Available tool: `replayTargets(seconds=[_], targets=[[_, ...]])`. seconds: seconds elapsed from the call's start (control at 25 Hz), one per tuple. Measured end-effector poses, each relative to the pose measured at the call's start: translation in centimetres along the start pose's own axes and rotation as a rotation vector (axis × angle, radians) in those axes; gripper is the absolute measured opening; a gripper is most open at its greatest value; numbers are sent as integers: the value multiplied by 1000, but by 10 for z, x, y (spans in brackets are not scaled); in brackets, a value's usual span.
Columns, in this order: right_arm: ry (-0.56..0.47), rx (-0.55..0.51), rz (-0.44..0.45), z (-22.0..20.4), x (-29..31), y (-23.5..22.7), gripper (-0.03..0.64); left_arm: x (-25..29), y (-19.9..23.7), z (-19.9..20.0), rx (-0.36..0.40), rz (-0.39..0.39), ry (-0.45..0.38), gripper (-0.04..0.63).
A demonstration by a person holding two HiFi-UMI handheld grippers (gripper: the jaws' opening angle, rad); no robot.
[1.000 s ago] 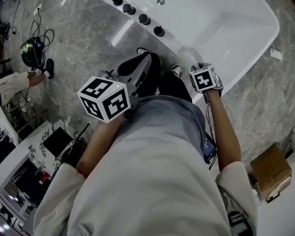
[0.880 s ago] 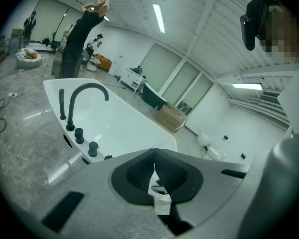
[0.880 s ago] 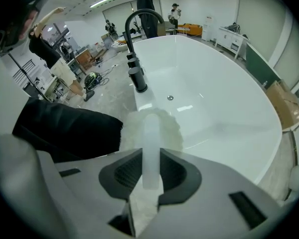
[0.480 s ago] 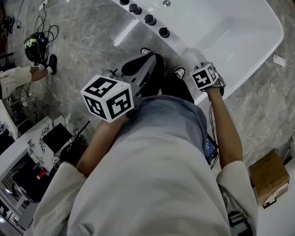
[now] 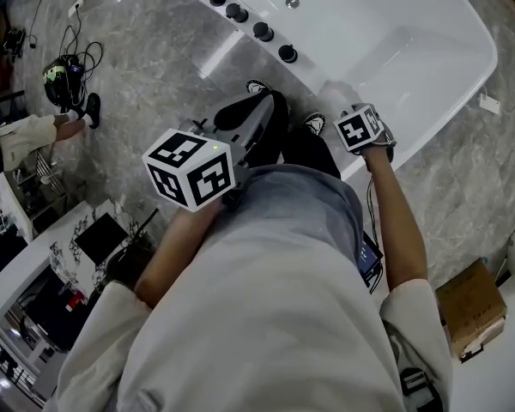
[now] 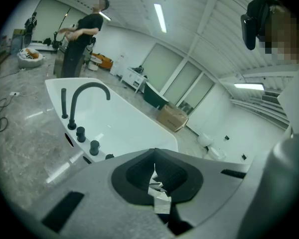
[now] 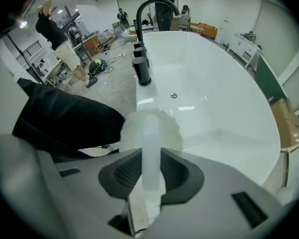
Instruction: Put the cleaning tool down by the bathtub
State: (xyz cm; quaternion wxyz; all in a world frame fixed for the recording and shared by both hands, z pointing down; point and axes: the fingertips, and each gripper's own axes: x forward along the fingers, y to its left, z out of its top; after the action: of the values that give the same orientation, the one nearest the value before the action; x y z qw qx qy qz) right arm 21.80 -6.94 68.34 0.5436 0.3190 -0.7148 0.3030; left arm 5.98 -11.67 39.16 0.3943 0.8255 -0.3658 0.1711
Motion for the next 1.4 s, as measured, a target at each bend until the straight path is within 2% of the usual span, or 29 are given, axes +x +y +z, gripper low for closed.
replayTargets(seconds=[0.36, 0.8, 1.08, 1.2, 1.4], targets=[[-20, 55, 29, -1, -7, 0, 101, 0, -4, 1, 3, -15, 5, 5], [-58, 84, 21, -3, -21, -2, 101, 6, -8, -1, 5, -34, 10, 5], [-113, 177, 21, -2, -32, -7, 101, 8, -13, -3, 8, -54, 14, 5], [-104, 220, 19, -8, -37, -8, 101, 10, -16, -4, 11, -63, 15, 5], [-119, 223, 22, -10, -45, -2, 101, 10, -18, -4, 11, -76, 10, 5]])
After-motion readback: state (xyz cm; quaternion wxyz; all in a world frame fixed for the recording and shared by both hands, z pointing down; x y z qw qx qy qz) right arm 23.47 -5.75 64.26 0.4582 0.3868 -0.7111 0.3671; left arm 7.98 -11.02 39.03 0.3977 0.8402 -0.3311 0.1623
